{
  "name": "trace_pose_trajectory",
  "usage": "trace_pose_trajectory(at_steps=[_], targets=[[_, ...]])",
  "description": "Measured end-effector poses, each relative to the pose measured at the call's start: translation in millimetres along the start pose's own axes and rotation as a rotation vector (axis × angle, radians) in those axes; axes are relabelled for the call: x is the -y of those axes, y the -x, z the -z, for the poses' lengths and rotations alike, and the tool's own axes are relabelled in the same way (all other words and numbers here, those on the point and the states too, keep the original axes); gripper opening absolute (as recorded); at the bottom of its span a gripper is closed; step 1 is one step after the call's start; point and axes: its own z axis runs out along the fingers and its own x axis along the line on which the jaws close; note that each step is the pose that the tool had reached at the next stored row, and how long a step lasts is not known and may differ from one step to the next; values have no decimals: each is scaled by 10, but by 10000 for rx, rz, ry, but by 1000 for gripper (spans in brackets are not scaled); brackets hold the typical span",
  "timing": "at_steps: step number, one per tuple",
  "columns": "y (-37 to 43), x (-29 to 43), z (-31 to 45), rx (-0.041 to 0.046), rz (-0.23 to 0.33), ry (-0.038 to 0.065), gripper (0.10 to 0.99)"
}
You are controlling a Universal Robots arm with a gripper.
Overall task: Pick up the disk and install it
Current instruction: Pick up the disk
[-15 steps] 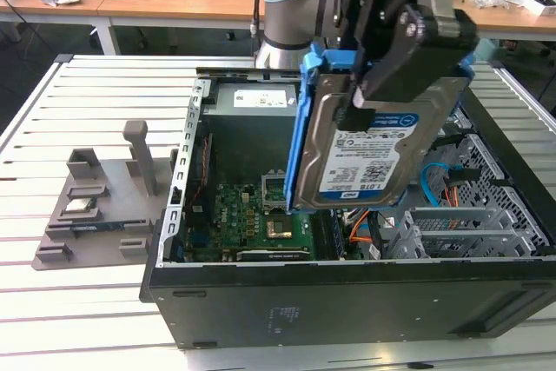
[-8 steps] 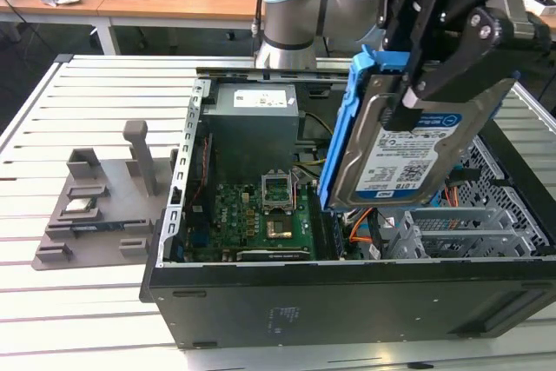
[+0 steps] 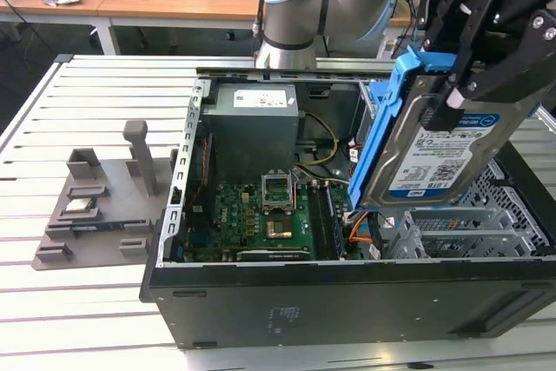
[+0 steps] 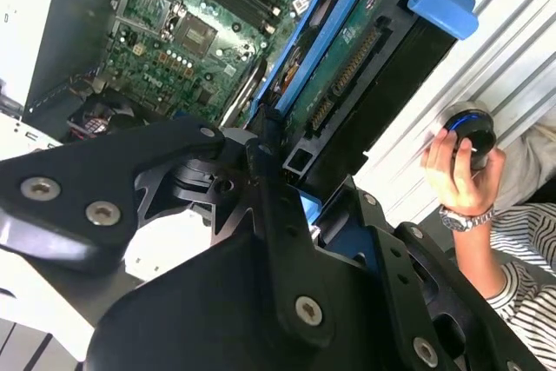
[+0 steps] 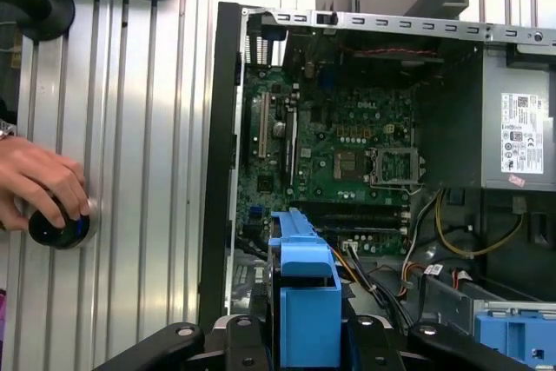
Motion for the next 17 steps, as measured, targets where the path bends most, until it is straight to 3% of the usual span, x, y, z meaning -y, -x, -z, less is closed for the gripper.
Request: trace_pose_trajectory(at_steps=[3, 9, 15, 16, 17], targets=[[-3, 126, 10, 0, 1, 2, 365], [-6, 270, 21, 0, 0, 4, 365], [-12, 497, 36, 0, 1, 20, 365], [-13, 550, 26, 5, 0, 22, 365], [-16, 594, -51, 4, -31, 23, 365]])
